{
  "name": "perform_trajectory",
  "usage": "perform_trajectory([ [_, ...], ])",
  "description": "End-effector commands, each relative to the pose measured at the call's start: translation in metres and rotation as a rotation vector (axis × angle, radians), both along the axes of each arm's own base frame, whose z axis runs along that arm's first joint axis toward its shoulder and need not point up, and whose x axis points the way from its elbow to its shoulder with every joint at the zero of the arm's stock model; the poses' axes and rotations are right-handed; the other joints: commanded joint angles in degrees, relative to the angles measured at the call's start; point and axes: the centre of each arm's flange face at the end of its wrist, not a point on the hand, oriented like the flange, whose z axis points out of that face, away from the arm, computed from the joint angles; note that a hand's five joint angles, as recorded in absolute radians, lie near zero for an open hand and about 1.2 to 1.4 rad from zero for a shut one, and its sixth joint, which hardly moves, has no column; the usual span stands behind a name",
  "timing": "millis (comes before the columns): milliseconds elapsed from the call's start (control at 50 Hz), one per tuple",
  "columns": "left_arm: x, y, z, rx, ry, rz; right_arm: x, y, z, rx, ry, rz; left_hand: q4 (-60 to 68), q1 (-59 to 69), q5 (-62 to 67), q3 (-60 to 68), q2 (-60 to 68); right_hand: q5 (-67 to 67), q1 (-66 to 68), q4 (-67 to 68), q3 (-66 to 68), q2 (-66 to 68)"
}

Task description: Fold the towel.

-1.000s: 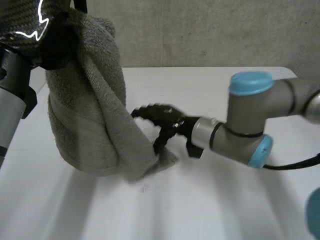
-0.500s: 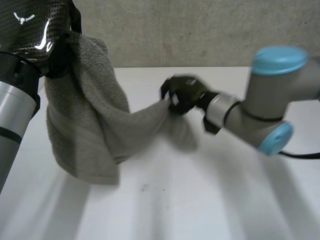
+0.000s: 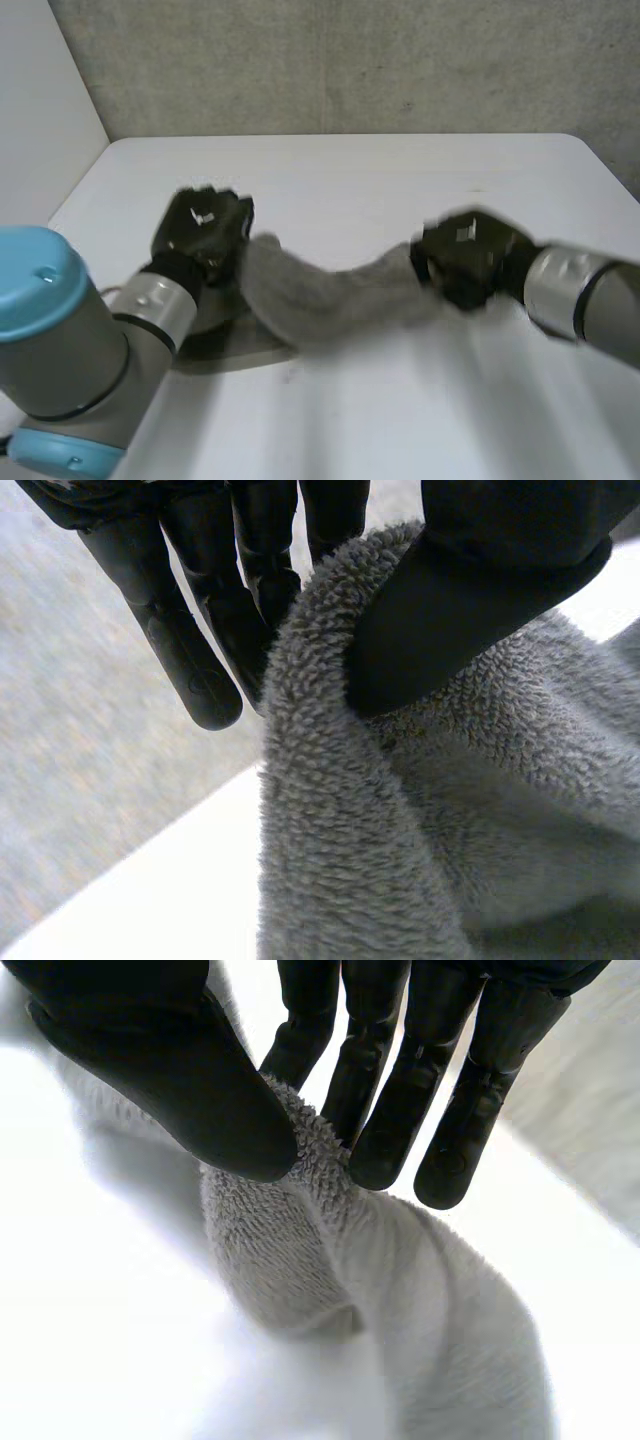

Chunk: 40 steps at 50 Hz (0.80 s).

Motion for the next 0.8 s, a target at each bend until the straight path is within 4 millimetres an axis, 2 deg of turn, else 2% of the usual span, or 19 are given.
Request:
perform_trajectory([
  [20, 0.004, 0.005, -0.025, 0.086, -0.060, 0.001, -0.016, 0.039, -0.036, 0.208, 0.241, 0.124, 10.24, 14.14, 11.72, 10.38, 10.40, 13.58, 1.91, 11.77, 11.82, 12.64],
  [80, 0.007, 0.007, -0.026, 0.099, -0.068, 0.006, -0.017, 0.043, -0.036, 0.227, 0.241, 0.135, 10.24, 14.14, 11.72, 10.38, 10.40, 13.58, 1.91, 11.77, 11.82, 12.64],
  [100, 0.007, 0.007, -0.026, 0.099, -0.068, 0.006, -0.016, 0.042, -0.034, 0.219, 0.235, 0.136, 10.24, 14.14, 11.72, 10.38, 10.40, -0.02, -11.68, -1.83, -1.77, -0.96],
  [120, 0.008, 0.007, -0.026, 0.105, -0.071, 0.007, -0.016, 0.042, -0.034, 0.219, 0.235, 0.136, 10.24, 14.14, 11.72, 10.38, 10.40, -0.15, -11.82, -1.96, -1.91, -1.09],
  [140, 0.009, 0.010, -0.026, 0.111, -0.075, 0.006, -0.015, 0.040, -0.031, 0.211, 0.225, 0.133, 10.24, 14.14, 11.72, 10.38, 10.40, -19.47, -31.14, -21.28, -21.23, -20.41],
  [160, 0.009, 0.010, -0.026, 0.111, -0.075, 0.006, -0.015, 0.040, -0.031, 0.211, 0.225, 0.133, 10.24, 14.14, 11.72, 10.38, 10.40, -19.67, -31.33, -21.48, -21.42, -20.61],
  [200, 0.012, 0.015, -0.026, 0.130, -0.088, 0.005, -0.012, 0.032, -0.023, 0.169, 0.202, 0.121, 10.24, 14.14, 11.72, 10.38, 10.40, -49.46, -61.13, -51.27, -51.22, -50.40],
  [220, 0.012, 0.015, -0.026, 0.130, -0.088, 0.005, -0.012, 0.032, -0.023, 0.169, 0.201, 0.121, 10.24, 14.14, 11.72, 10.38, 10.40, -49.61, -61.27, -51.42, -51.36, -50.55],
  [240, 0.014, 0.019, -0.026, 0.139, -0.094, 0.004, -0.012, 0.026, -0.018, 0.156, 0.180, 0.101, 10.24, 14.14, 11.72, 10.38, 10.40, -56.42, -68.09, -58.23, -58.18, -57.36],
  [340, 0.020, 0.029, -0.025, 0.157, -0.104, 0.002, -0.007, 0.002, -0.005, 0.125, 0.066, 0.016, 10.24, 14.14, 11.72, 10.38, 10.40, -56.42, -68.09, -58.23, -58.18, -57.36],
  [420, 0.023, 0.036, -0.026, 0.166, -0.109, 0.001, 0.004, -0.018, -0.007, 0.129, 0.006, -0.010, 10.24, 14.14, 11.72, 10.38, 10.40, -56.42, -68.09, -58.23, -58.18, -57.36],
  [480, 0.026, 0.041, -0.027, 0.170, -0.114, 0.000, 0.007, -0.024, -0.008, 0.128, -0.004, -0.013, 10.24, 14.14, 11.72, 10.38, 10.40, -56.42, -68.09, -58.23, -58.18, -57.36],
  [540, 0.029, 0.046, -0.028, 0.174, -0.116, 0.000, 0.014, -0.036, -0.015, 0.135, -0.009, -0.014, 10.24, 14.14, 11.72, 10.38, 10.40, -56.42, -68.09, -58.23, -58.18, -57.36],
  [580, 0.030, 0.047, -0.028, 0.174, -0.116, 0.002, 0.022, -0.050, -0.024, 0.125, -0.015, -0.019, 10.24, 14.14, 11.72, 10.38, 10.40, -56.42, -68.09, -58.23, -58.18, -57.36],
  [640, 0.032, 0.049, -0.029, 0.181, -0.120, 0.003, 0.026, -0.058, -0.029, 0.114, -0.024, -0.024, 10.24, 14.14, 11.72, 10.38, 10.40, -54.32, -65.99, -56.13, -56.07, -55.26],
  [680, 0.034, 0.052, -0.030, 0.185, -0.123, 0.005, 0.031, -0.074, -0.037, 0.082, -0.040, -0.049, 10.24, 14.14, 11.72, 10.38, 10.40, -47.63, -59.29, -49.44, -49.38, -48.57],
  [800, 0.035, 0.055, -0.030, 0.185, -0.123, 0.003, 0.035, -0.093, -0.052, 0.049, -0.049, -0.095, 10.24, 14.14, 11.72, 10.38, 10.40, -38.84, -50.51, -40.65, -40.60, -39.78],
])
